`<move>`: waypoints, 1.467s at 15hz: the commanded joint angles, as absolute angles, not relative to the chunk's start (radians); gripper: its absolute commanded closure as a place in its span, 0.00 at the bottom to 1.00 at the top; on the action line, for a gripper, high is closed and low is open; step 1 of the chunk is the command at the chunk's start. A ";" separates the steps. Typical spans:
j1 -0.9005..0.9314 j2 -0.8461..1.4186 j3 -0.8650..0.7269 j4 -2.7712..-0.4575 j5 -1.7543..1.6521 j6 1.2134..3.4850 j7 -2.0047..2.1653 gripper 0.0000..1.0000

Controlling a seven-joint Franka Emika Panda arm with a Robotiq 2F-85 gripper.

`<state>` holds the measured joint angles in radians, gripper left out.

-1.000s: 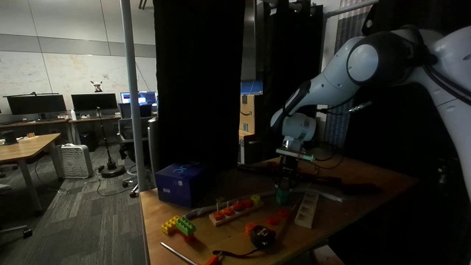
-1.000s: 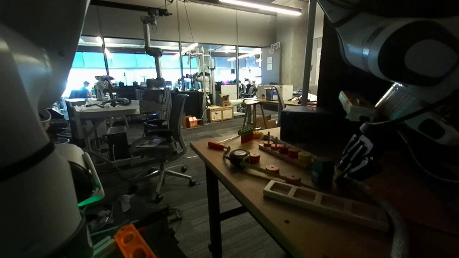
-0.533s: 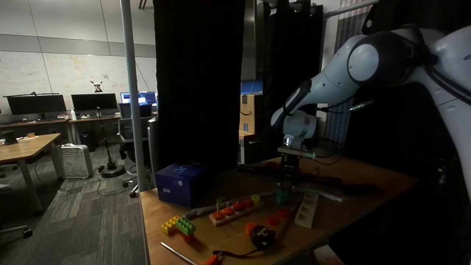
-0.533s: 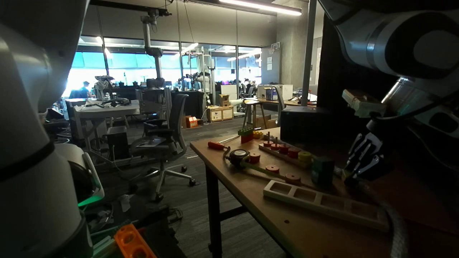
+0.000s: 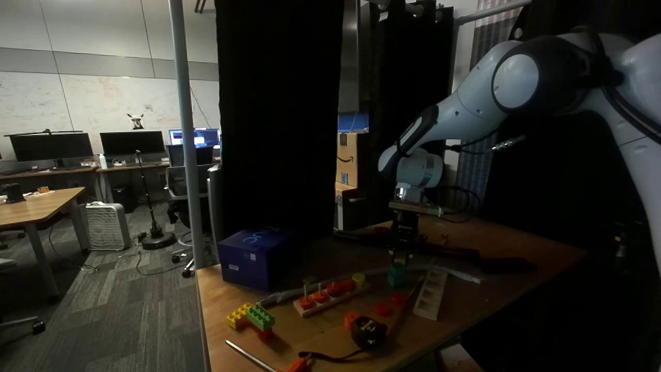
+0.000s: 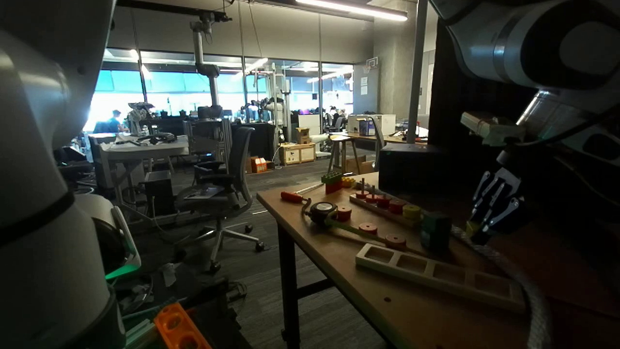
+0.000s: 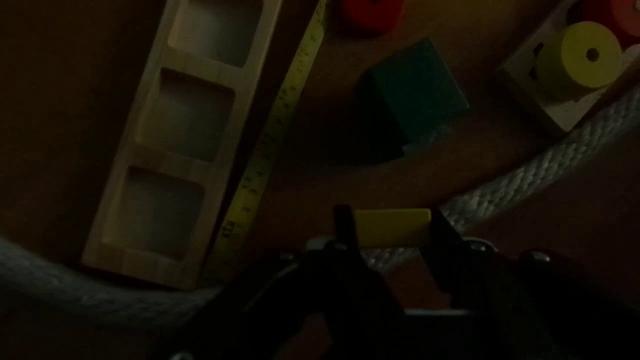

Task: Stack two green square blocks and the yellow square block together respectively

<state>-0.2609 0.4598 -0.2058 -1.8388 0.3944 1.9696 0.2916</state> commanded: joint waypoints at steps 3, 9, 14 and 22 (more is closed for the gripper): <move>-0.221 0.381 -0.209 -1.856 0.328 1.970 0.325 0.85; -0.188 0.321 -0.205 -1.870 0.276 1.976 0.338 0.85; -0.176 0.287 -0.198 -1.893 0.261 1.948 0.336 0.85; -0.167 0.254 -0.191 -1.940 0.259 1.892 0.337 0.85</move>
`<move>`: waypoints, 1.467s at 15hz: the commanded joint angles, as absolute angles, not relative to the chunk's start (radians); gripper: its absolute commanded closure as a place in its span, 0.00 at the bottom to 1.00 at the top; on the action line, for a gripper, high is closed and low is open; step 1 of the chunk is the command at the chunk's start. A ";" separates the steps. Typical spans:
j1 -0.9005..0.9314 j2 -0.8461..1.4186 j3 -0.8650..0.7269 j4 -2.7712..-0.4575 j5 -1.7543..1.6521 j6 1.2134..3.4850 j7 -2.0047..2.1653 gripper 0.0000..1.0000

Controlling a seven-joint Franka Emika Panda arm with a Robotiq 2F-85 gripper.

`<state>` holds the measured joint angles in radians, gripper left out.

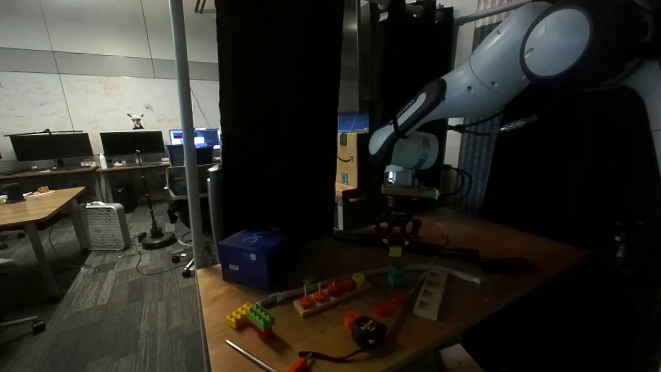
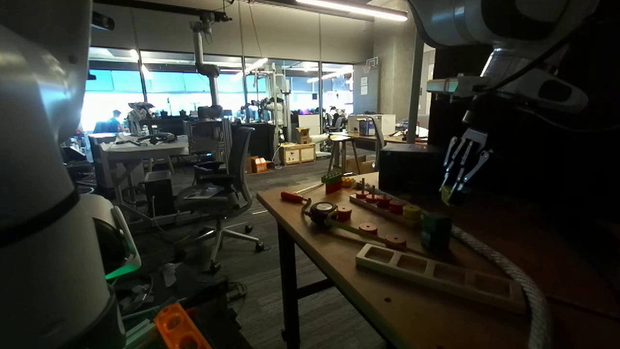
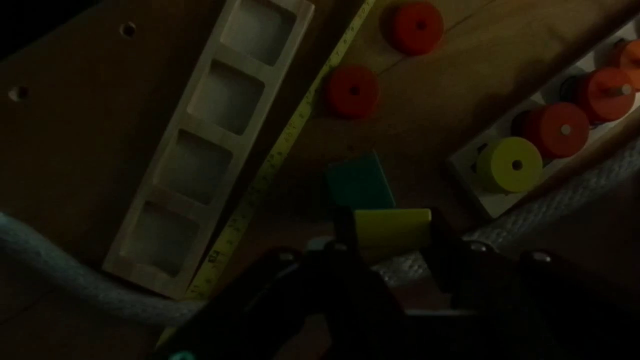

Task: Stack two green square blocks and the yellow square block together respectively

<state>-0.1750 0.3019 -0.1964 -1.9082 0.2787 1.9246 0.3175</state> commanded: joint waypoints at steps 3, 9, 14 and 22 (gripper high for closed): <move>-0.163 0.246 -0.187 -1.953 0.260 1.876 0.338 0.85; -0.160 0.244 -0.184 -1.975 0.259 1.853 0.339 0.85; -0.162 0.260 -0.184 -1.968 0.260 1.844 0.337 0.85; -0.164 0.291 -0.184 -1.943 0.261 1.836 0.336 0.85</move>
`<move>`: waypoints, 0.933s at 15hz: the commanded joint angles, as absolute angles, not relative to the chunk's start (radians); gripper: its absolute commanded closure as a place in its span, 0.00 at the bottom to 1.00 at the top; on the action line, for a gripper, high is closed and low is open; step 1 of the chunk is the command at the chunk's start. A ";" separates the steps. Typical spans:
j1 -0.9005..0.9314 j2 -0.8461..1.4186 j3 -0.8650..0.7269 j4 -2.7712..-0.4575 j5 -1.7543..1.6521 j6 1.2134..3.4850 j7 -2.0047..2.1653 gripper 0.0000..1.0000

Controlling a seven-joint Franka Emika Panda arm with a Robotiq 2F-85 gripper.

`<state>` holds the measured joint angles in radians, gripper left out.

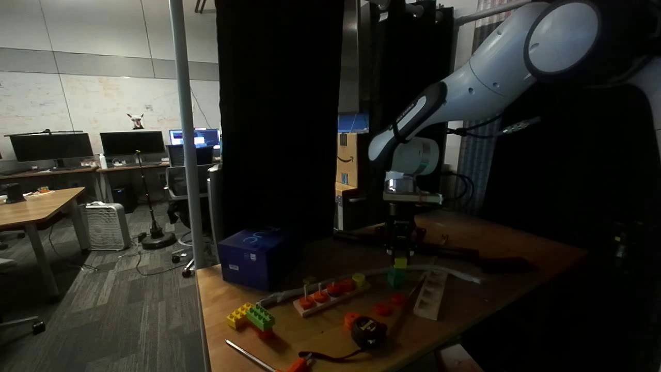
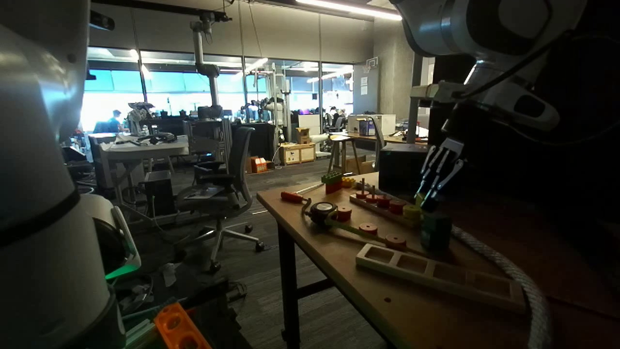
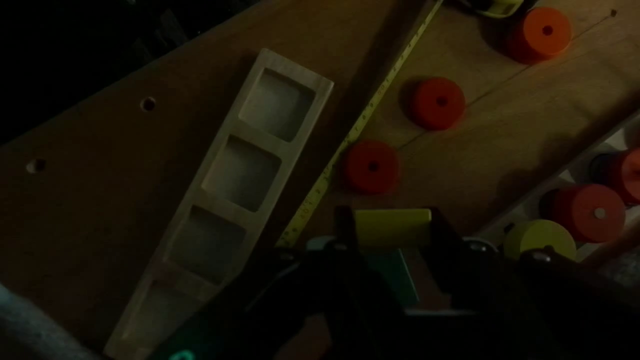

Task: Stack two green square blocks and the yellow square block together respectively

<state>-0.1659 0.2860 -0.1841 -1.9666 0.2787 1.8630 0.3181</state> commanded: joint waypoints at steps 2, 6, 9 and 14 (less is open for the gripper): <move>-0.164 0.299 -0.184 -1.934 0.261 1.833 0.337 0.85; -0.164 0.318 -0.183 -1.909 0.259 1.823 0.339 0.85; -0.165 0.333 -0.184 -1.887 0.257 1.815 0.339 0.85; -0.167 0.344 -0.188 -1.864 0.253 1.809 0.339 0.85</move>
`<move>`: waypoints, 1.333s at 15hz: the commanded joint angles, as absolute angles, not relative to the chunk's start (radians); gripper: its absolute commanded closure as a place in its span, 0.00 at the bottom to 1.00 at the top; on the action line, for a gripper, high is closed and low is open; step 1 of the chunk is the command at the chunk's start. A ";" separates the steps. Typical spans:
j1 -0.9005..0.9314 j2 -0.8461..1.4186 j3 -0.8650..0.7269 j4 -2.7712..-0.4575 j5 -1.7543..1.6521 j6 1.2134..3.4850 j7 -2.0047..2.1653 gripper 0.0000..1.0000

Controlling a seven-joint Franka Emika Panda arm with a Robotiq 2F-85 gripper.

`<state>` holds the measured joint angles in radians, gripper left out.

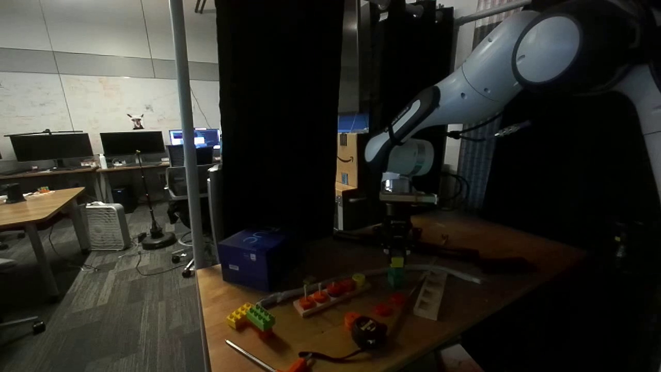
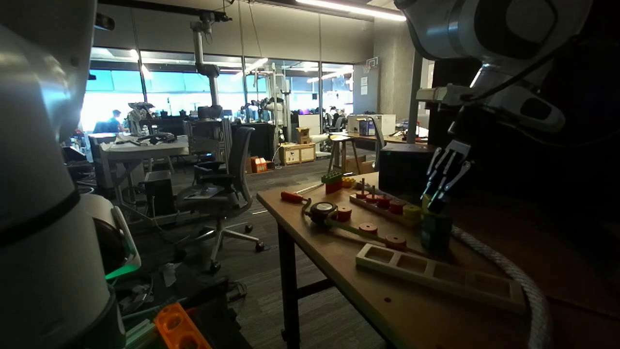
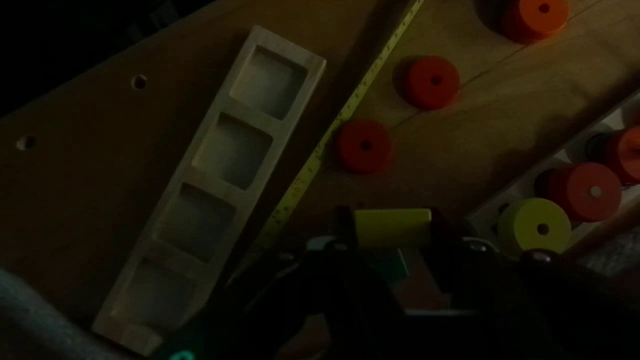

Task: Stack two green square blocks and the yellow square block together respectively

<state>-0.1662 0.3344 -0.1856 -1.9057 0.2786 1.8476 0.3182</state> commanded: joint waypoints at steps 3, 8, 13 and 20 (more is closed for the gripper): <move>-0.170 0.345 -0.191 -1.857 0.251 1.805 0.337 0.85; -0.173 0.349 -0.195 -1.854 0.249 1.799 0.336 0.85; -0.174 0.361 -0.196 -1.850 0.249 1.798 0.335 0.85; -0.172 0.383 -0.194 -1.832 0.244 1.791 0.338 0.85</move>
